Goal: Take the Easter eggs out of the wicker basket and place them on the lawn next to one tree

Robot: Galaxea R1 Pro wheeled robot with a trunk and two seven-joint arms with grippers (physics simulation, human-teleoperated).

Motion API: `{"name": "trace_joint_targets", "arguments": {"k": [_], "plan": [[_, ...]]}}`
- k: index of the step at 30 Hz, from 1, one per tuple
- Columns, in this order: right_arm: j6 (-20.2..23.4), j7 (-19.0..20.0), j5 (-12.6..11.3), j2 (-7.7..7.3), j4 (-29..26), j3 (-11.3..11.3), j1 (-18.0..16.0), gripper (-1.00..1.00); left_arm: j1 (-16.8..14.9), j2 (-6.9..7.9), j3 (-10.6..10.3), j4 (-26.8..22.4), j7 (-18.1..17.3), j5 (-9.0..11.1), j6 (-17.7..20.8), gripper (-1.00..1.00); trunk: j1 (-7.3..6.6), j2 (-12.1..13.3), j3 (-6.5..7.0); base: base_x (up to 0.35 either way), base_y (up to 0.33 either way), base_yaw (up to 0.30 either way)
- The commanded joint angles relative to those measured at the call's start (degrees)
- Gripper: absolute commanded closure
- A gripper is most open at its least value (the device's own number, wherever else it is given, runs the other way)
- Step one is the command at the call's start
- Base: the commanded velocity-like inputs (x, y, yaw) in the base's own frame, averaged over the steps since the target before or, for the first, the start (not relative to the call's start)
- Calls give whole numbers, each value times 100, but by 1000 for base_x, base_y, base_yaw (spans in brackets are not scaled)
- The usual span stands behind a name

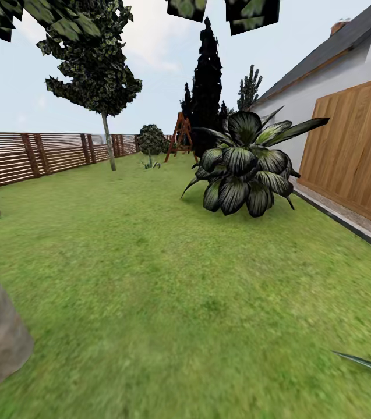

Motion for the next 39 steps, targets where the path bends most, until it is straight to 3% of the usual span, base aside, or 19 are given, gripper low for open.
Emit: {"name": "trace_joint_targets", "arguments": {"k": [1,15,19,39], "plan": [[0,0,0,0,0,0,-1,-100,-1,0,0,0,0,0,0,-100,0,-1,-3,0,0,0],[87,-13,44,-19,-61,22,8,-100,-28,18,1,-9,11,-21,41,-100,0,-1,-3,0,0,0],[22,-44,56,-68,-39,38,8,-100,-64,91,30,-67,10,-36,-89,-100,0,-1,-3,-146,0,40],[9,-53,-4,-67,-35,37,8,-100,-71,114,35,-79,9,-35,-236,-100,0,-1,-23,-225,23,271]]}}
